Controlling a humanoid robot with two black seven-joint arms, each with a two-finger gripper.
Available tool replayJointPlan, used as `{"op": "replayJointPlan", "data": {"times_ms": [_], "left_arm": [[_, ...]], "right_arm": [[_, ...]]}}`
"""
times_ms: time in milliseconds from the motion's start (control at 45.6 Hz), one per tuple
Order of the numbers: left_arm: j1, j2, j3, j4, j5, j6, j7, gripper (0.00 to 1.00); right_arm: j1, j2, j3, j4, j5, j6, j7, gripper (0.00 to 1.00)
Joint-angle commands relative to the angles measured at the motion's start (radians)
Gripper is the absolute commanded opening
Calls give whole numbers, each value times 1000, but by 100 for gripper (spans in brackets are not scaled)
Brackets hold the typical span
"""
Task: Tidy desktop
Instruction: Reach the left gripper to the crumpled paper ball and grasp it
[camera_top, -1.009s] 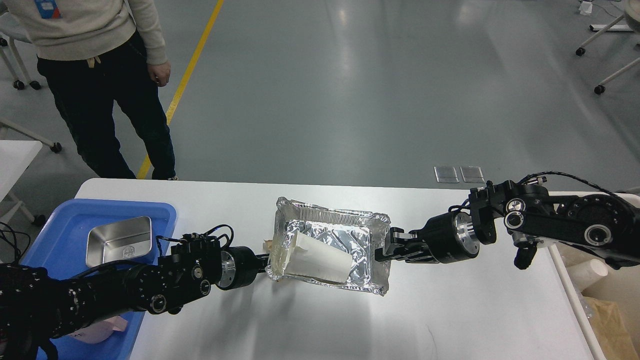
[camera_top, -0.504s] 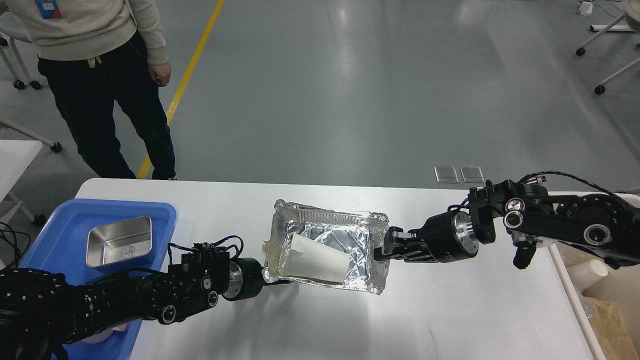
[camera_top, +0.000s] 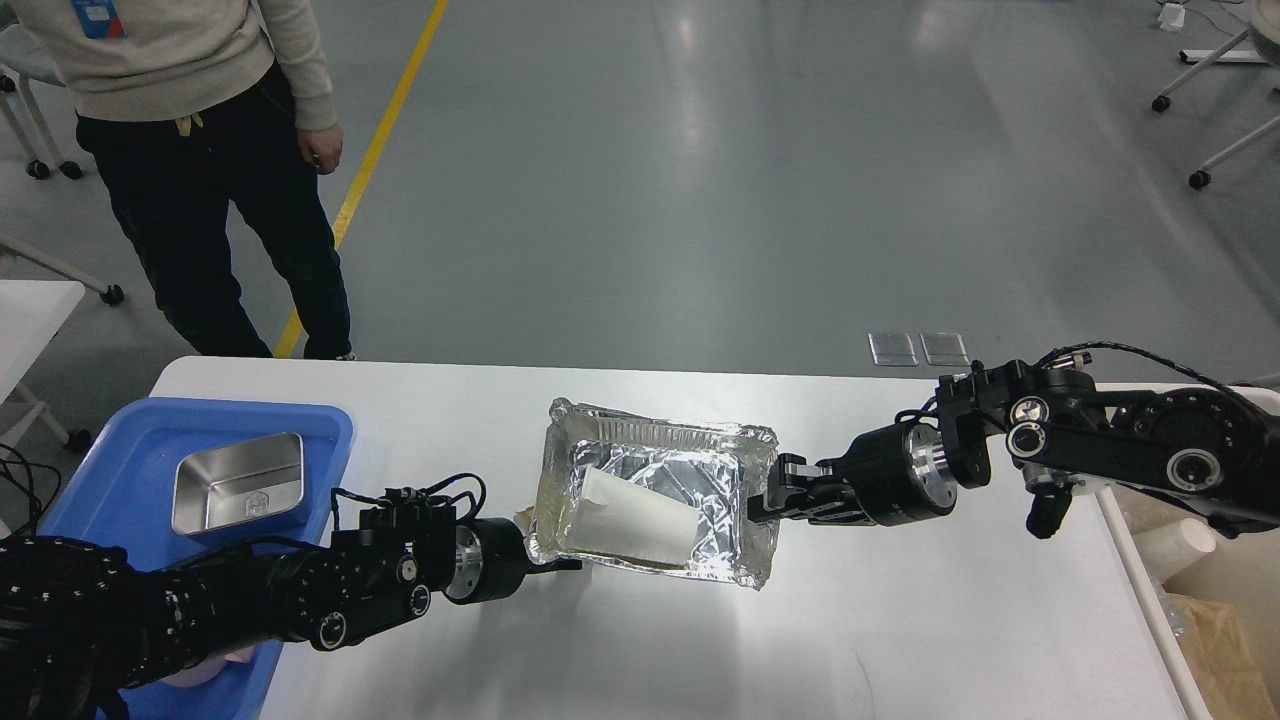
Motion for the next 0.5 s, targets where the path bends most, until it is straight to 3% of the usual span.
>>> {"op": "replayJointPlan", "data": {"times_ms": [0,307,482], "left_arm": [[-5,41,1,-14,-2,0,-7,0],[-42,311,-16,-195,-6,0,-7,0],[-88,532,-48,-385,-8,2,-5,0]], "right_arm": [[-1,-1,0,0,-1,0,0,0],[0,-4,-1,0,-1,0,0,0],[0,7,-5,-1,-2,0,0,0]]}}
